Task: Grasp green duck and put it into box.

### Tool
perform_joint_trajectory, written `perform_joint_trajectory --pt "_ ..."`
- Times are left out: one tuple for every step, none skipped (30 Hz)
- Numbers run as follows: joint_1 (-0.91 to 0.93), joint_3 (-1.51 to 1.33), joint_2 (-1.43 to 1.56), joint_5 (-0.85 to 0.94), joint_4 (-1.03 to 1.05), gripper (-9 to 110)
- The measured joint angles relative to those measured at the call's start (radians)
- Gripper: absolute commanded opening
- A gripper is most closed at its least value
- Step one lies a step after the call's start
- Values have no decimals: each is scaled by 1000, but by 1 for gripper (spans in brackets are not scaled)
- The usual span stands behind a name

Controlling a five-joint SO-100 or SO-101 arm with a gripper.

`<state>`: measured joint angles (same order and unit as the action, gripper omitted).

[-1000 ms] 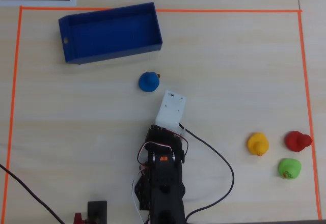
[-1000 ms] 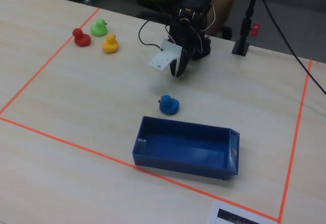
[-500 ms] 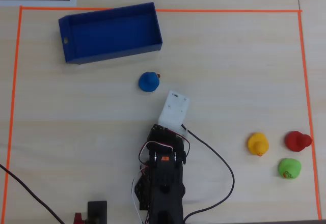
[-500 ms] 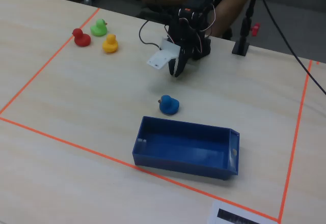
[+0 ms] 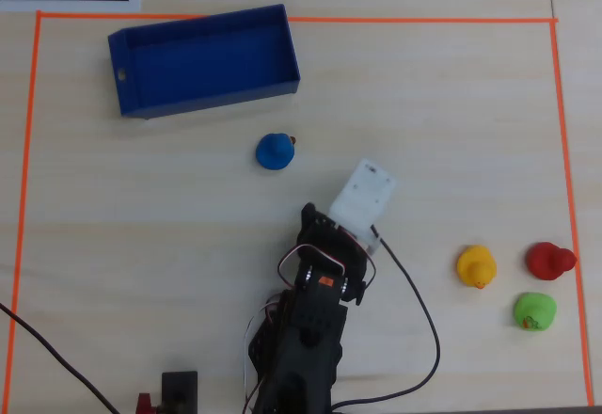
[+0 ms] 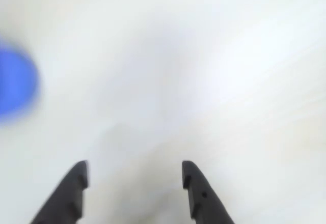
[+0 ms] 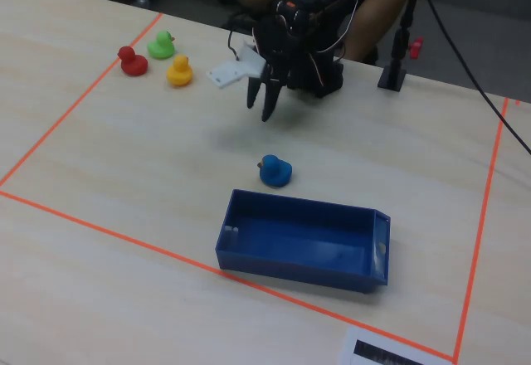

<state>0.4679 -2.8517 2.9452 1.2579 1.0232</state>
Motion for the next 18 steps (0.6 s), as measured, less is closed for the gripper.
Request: perform_joint_trajectory --pt "40 61 -52 2 -17 29" --pt "83 133 -106 8 -21 31" --pt "129 209 -161 12 -21 35" --pt "166 270 -204 17 -20 36" --pt "204 341 -249 21 -11 35" --pt "245 425 -298 31 9 35" --pt "278 491 -336 38 26 36" --pt "311 566 -374 43 43 36" --pt "344 638 -408 48 52 38" --pt "374 704 -442 51 52 40" --pt "403 770 -474 54 52 41" --pt "431 833 -505 54 52 43" --pt "459 888 -532 57 52 45" --pt "494 956 -566 60 43 46" --pt "515 996 -589 63 32 46" --pt "538 1029 -612 67 20 46" --pt "563 1063 -637 71 2 46" --pt "586 1086 -658 71 -20 47"
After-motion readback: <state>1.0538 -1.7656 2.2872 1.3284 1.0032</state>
